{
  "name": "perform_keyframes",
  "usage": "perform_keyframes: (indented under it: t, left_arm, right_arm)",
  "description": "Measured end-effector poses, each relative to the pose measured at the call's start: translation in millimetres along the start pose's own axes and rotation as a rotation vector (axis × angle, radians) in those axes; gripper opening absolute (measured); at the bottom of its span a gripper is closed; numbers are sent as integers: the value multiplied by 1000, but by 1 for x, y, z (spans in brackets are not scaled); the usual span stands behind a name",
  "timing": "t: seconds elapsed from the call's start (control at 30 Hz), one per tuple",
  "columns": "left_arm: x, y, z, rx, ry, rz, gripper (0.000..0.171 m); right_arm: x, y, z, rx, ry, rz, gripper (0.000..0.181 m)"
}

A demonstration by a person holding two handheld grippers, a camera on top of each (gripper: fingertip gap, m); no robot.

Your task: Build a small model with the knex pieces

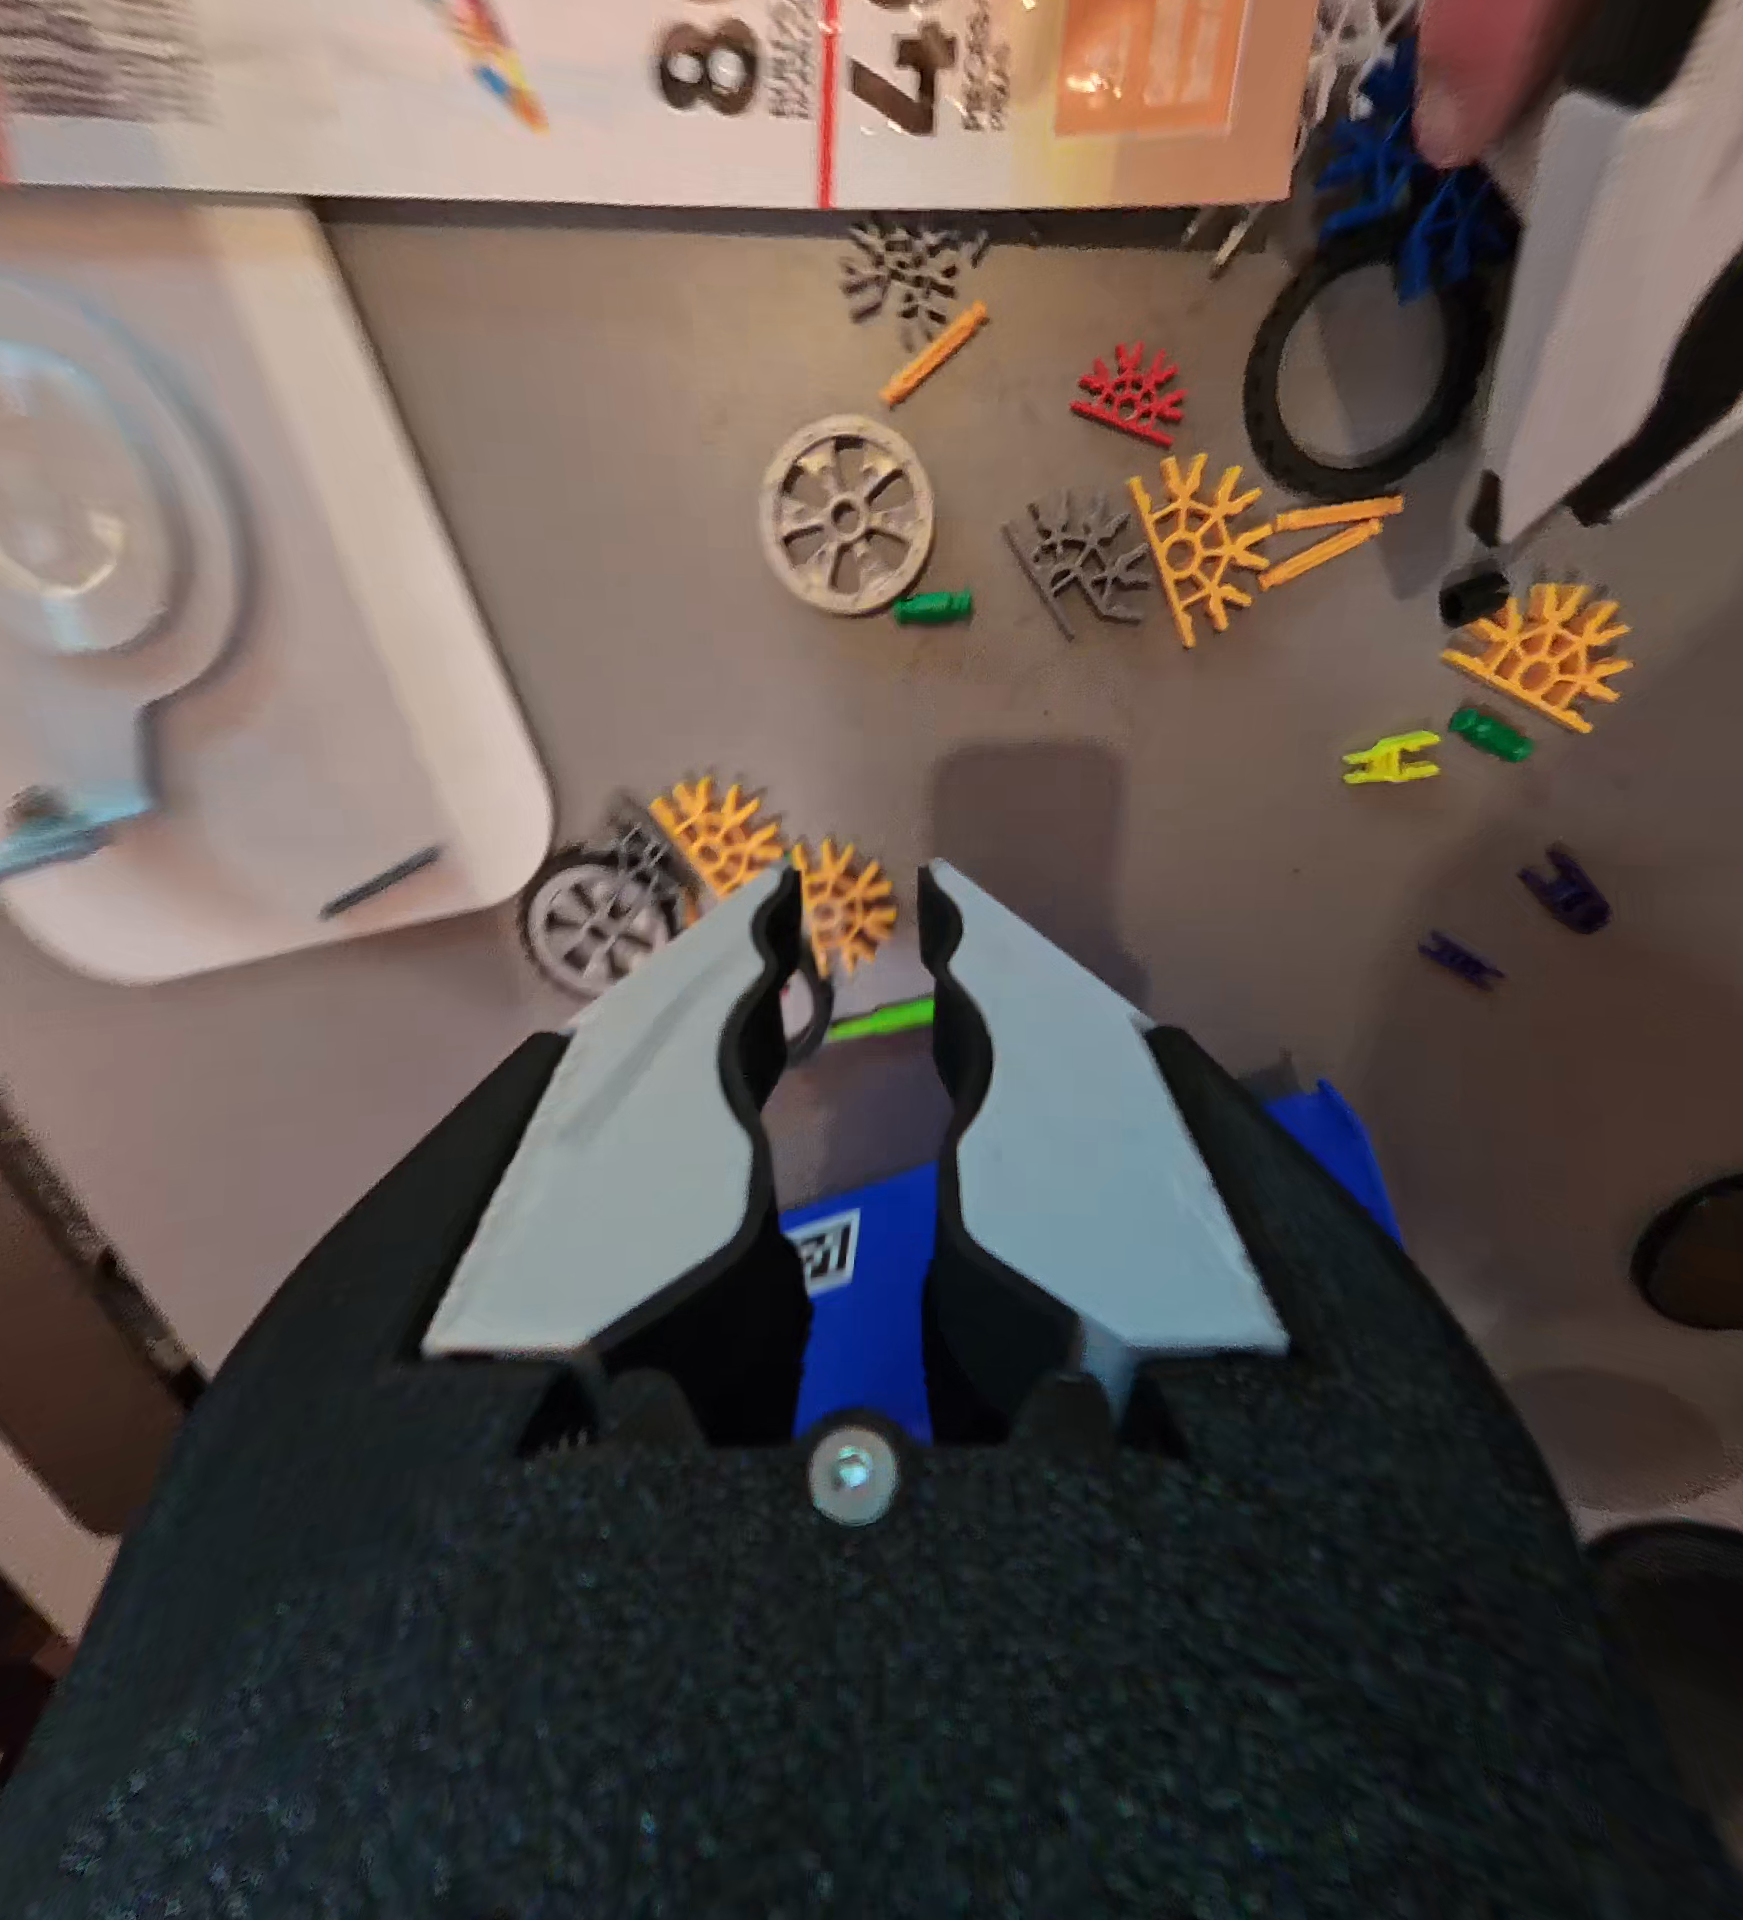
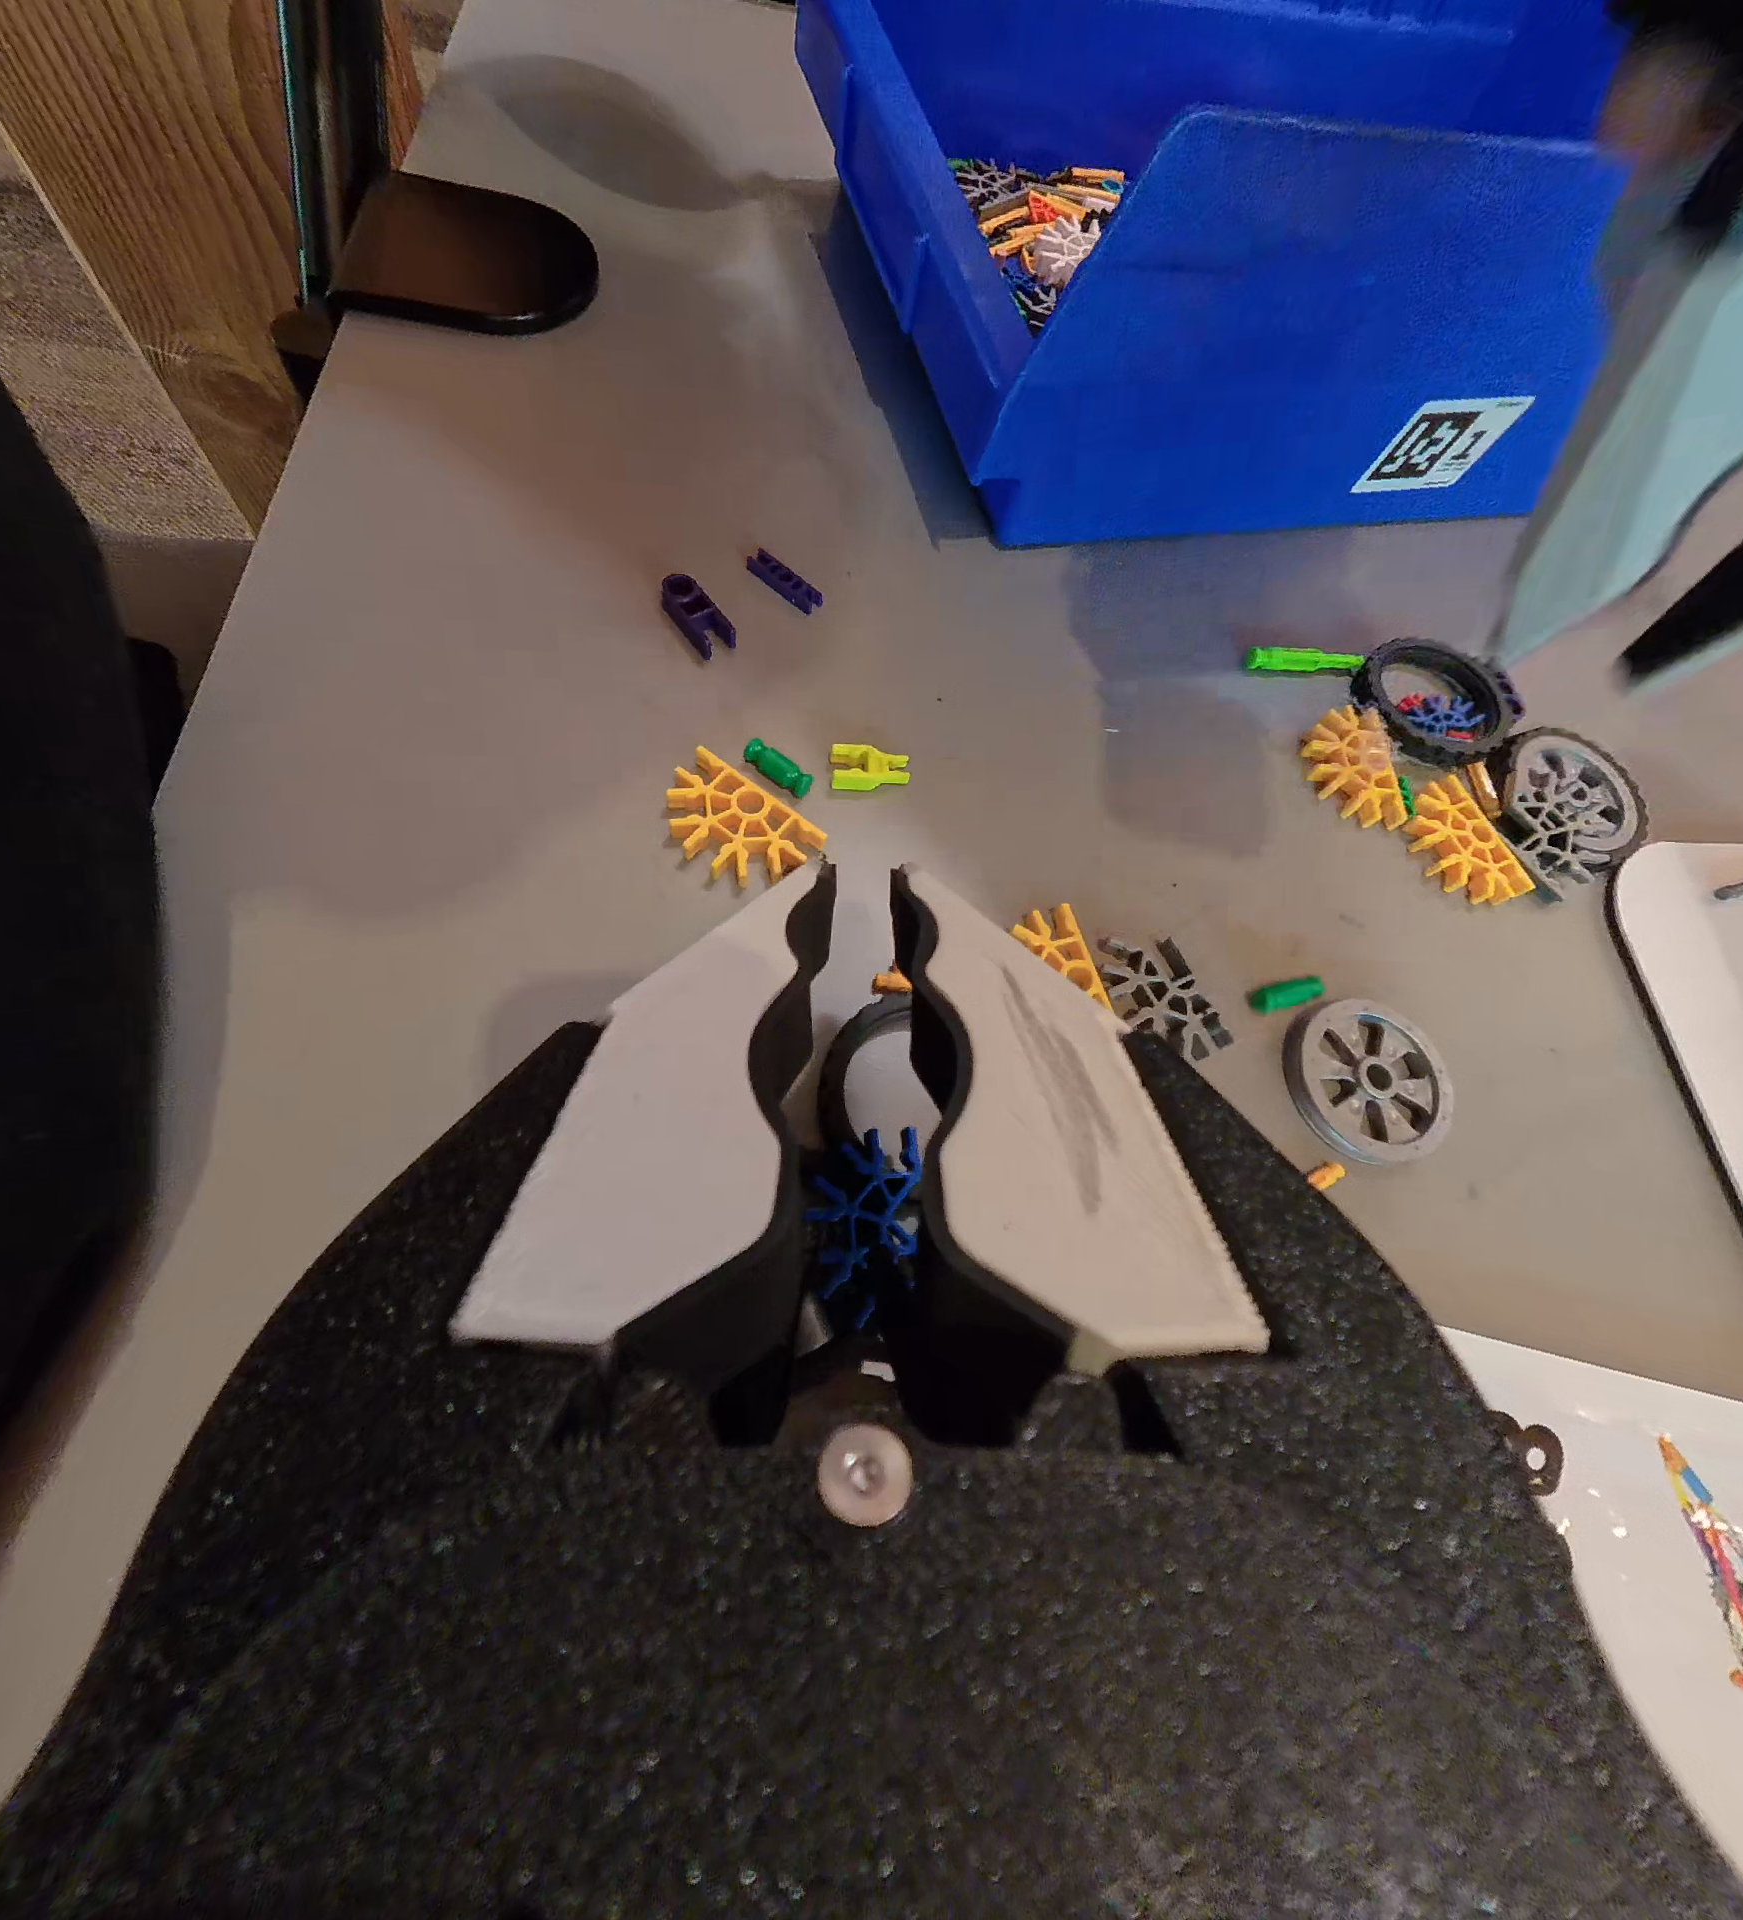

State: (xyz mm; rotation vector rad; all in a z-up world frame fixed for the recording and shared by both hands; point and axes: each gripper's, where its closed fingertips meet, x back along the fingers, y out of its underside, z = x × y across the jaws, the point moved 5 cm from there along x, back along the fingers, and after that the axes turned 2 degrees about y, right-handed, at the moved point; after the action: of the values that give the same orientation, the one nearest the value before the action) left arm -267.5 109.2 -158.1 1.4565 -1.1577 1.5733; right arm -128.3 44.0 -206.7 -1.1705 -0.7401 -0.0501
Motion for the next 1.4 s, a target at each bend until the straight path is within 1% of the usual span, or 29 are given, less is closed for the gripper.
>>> perform_keyframes:
  t: [0.1, 0.2, 0.27, 0.33, 0.37, 0.43, 0.47, 0.53, 0.6, 0.7, 0.83, 0.87, 0.9, 0.93, 0.97, 1.0, 1.03, 1.07, 1.23, 1.4]
  left_arm:
    - [47, 23, -6, 68, -118, 51, 20]
    - [85, 63, -6, 175, -214, 65, 19]
    - [98, 94, 1, 250, -238, 57, 19]
    - [98, 122, 13, 320, -215, 31, 20]
    - [92, 136, 22, 360, -170, 4, 22]
    - [71, 160, 36, 400, -115, -55, 24]
    - [59, 170, 42, 424, -86, -86, 28]
    - [35, 184, 49, 445, -57, -129, 32]
    - [14, 188, 57, 465, 5, -143, 39]
    - [-5, 192, 63, 465, 31, -180, 41]
    - [-19, 198, 65, 469, 36, -221, 39]
    - [-22, 198, 67, 473, 46, -214, 35]
    - [-22, 197, 68, 478, 56, -201, 28]
    - [-22, 198, 67, 475, 49, -201, 29]
    - [-22, 198, 66, 471, 37, -197, 24]
    - [-23, 200, 65, 476, 20, -200, 13]
    - [-24, 203, 65, 475, 16, -211, 11]
    - [-23, 203, 62, 472, -2, -198, 0]
    - [-20, 211, 54, 493, -41, -206, 0]
    - [-4, 229, 23, 567, -179, -205, 0]
  right_arm:
    - [-1, 0, 0, 0, -3, -2, 9]
    - [-1, 1, -1, 3, -4, -6, 9]
    - [-1, 0, -1, 6, -3, -6, 9]
    - [-1, 0, -1, 6, -2, -6, 9]
    - [-1, 1, -1, 5, -2, -8, 9]
    - [-2, 2, -1, 4, -4, -12, 9]
    - [-3, 2, -1, 4, -5, -14, 9]
    - [-4, 3, -1, 3, -8, -20, 9]
    - [-5, 4, -1, 2, -9, -26, 9]
    - [-6, 6, 0, -2, -8, -32, 9]
    - [-5, 6, 1, -7, -8, -26, 9]
    - [-5, 6, 0, -7, -8, -26, 9]
    - [-5, 6, 0, -6, -8, -26, 9]
    - [-5, 6, 0, -6, -8, -25, 9]
    - [-5, 6, 1, -7, -8, -24, 9]
    - [-5, 6, 1, -7, -8, -24, 9]
    - [-5, 6, 1, -8, -8, -24, 9]
    - [-5, 6, 0, -7, -8, -24, 9]
    - [-5, 6, 0, -6, -8, -27, 9]
    - [-5, 6, 0, -7, -7, -27, 9]
